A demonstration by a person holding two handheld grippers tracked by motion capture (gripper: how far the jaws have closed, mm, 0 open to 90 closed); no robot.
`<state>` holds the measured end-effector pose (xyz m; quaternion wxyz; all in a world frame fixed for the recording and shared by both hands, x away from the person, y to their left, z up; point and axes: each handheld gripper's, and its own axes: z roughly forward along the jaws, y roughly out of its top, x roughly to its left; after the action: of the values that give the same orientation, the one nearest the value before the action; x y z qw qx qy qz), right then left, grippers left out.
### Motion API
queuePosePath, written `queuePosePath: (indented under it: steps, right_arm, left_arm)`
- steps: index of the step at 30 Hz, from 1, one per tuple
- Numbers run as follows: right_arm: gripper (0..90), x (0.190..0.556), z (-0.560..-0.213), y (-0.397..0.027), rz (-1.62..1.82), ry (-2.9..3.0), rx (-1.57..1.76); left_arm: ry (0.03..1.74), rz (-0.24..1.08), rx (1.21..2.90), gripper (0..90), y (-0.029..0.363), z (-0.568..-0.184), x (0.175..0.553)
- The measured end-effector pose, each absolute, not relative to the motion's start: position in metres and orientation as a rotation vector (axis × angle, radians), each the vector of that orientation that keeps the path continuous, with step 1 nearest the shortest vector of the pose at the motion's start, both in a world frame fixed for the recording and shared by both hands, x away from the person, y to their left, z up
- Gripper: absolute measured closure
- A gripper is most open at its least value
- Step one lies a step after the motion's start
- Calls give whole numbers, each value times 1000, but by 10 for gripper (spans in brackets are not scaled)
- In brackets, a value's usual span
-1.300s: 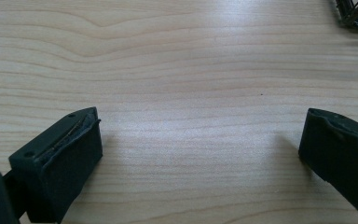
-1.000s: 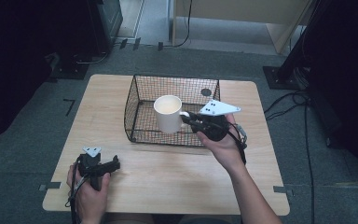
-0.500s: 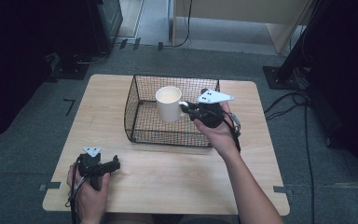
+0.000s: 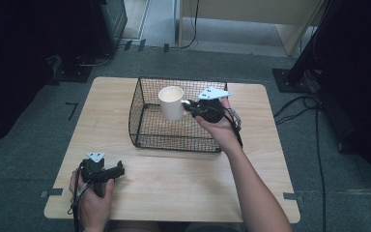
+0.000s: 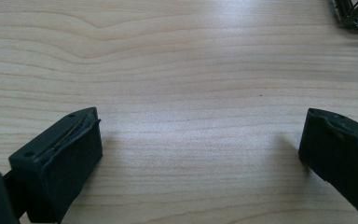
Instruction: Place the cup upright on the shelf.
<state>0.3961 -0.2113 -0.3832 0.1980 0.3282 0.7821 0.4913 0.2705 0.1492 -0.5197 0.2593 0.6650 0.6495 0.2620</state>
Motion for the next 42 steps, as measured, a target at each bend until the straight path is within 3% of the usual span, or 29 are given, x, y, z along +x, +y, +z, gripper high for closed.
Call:
queuePosePath:
  steps: [22,42]
  right_arm:
    - [809,440,-422,-188,1284,2240,1007]
    - [805,444,-441,-184,1166,2326,992]
  left_arm:
    - [1760,709,1801,0,149,-520,271]
    - [1760,710,1800,0,149,-520,271]
